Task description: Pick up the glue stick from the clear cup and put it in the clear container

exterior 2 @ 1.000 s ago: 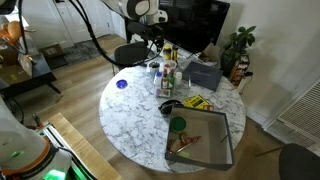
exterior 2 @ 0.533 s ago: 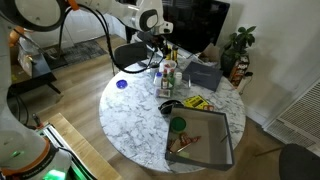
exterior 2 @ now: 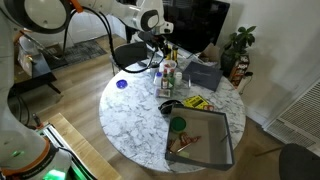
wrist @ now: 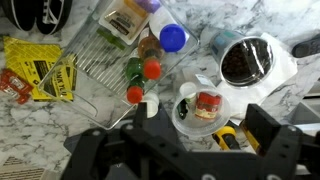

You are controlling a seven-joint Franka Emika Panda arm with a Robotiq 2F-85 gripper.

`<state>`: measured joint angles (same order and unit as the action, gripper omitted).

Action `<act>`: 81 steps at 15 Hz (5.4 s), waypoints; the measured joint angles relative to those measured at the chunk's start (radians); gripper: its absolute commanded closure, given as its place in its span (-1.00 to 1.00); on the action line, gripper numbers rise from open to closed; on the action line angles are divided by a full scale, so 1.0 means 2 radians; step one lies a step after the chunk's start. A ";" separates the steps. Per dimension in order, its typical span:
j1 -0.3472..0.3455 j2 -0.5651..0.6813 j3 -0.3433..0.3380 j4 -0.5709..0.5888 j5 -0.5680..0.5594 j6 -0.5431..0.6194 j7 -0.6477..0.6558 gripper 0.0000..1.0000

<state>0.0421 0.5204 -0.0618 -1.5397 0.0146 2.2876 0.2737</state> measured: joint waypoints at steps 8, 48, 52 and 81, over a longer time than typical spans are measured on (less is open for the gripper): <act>0.001 0.105 0.008 0.124 0.004 -0.014 0.008 -1.00; -0.019 0.432 0.036 0.504 0.039 0.023 0.014 0.35; -0.018 0.437 0.036 0.508 0.039 0.035 0.014 0.51; -0.010 0.307 -0.077 0.519 -0.071 -0.426 -0.048 0.51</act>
<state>0.0224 1.1336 -0.2155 -0.5015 -0.1279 1.4351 0.1770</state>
